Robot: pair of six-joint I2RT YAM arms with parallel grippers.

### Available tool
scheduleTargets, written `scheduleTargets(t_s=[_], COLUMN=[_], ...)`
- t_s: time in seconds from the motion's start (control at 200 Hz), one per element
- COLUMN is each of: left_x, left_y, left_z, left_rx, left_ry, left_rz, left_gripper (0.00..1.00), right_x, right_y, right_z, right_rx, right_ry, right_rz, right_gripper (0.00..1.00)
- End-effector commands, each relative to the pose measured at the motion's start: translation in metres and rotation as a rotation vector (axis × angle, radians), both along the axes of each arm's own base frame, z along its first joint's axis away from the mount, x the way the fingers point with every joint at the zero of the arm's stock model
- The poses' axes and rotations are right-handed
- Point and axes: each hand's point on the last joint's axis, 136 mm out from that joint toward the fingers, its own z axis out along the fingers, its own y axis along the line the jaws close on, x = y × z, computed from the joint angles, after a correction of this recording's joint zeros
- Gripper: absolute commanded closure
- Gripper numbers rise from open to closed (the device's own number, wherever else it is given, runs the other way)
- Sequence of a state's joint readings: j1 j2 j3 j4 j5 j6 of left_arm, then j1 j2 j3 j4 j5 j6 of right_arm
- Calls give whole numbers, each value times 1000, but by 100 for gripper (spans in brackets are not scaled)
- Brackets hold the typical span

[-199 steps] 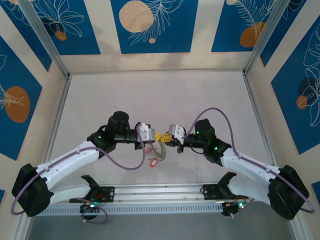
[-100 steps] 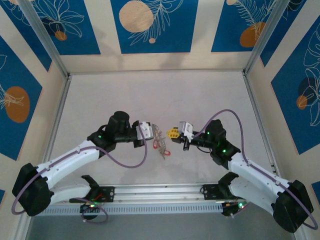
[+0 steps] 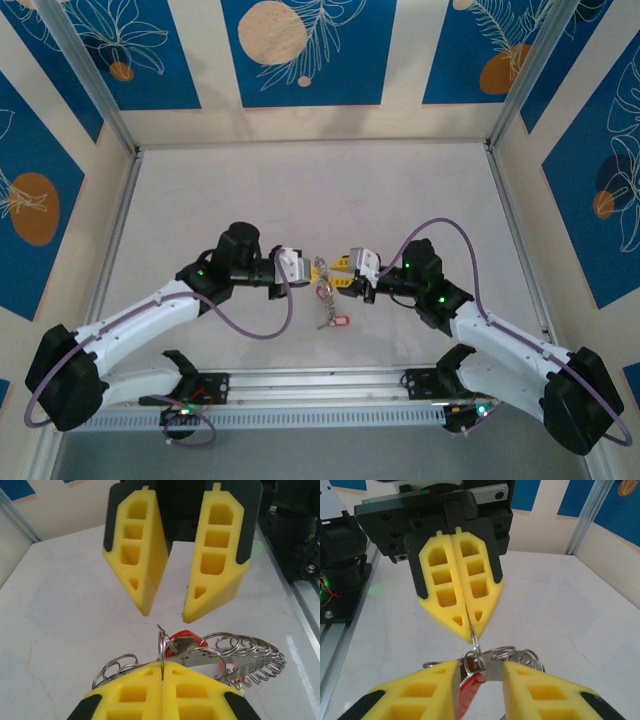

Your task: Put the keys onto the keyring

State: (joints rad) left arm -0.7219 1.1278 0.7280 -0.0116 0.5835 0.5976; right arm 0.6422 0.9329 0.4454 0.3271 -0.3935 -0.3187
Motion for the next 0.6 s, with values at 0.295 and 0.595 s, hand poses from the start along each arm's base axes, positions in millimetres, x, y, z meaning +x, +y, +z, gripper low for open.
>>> scheduleTargets(t_s=[0.295, 0.595], left_x=[-8, -11], left_y=[-5, -6], left_z=[21, 24], left_rx=[-61, -82], left_ry=[-38, -35], left_rz=[-74, -92], left_gripper=[100, 100], right_x=[-4, -6], right_y=[14, 22], right_z=[3, 3], right_rx=[-11, -7], right_ry=[5, 25], right_rz=[65, 96], right_gripper=[78, 89])
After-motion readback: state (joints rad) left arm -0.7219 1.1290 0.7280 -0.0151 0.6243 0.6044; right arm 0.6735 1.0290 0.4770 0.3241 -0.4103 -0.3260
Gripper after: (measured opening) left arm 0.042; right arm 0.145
